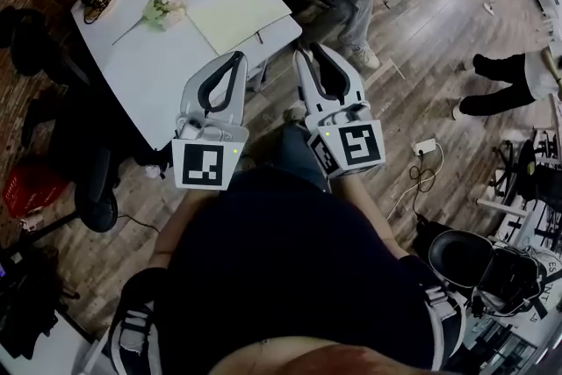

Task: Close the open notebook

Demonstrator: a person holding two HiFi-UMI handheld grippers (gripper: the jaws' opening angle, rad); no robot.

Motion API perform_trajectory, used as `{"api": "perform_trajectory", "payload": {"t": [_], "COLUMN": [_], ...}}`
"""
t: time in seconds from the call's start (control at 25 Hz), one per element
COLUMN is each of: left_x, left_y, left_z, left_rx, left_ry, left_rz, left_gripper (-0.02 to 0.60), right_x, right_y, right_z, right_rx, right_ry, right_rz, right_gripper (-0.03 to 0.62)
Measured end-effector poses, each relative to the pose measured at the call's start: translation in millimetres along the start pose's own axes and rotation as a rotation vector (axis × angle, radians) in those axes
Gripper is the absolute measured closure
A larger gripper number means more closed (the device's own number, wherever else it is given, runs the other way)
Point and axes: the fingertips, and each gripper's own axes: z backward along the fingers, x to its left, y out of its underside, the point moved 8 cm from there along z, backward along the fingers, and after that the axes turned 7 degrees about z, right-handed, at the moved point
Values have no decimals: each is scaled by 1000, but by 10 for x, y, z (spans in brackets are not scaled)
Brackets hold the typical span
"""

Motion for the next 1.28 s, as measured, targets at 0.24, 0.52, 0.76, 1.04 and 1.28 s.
{"api": "perform_trajectory", "payload": {"t": [0.24, 0.52, 0.76, 1.04, 1.28], "left_x": [154, 337, 517, 624, 647], "left_y": [50, 39, 39, 39, 97], "left_z": [-475, -1256, -1795, -2235, -2484], "left_rx": [-3, -1, 23, 22, 47], "left_ry": [-94, -210, -311, -447, -554], "left_rz": [4, -13, -17, -37, -45], "left_gripper": [575, 574, 575, 575, 575], "right_x": [-405, -1081, -1512, -1859, -2079], "right_y": [92, 147, 245, 344, 425], "right_z": [-520, -1274, -1860, -2385, -2708], "right_rx": [-14, -38, -43, -49, -70], "right_ry": [-99, -224, -322, -460, -566], "right_rz": [0, -4, -25, -31, -23], "right_gripper": [510, 510, 510, 510, 510]}}
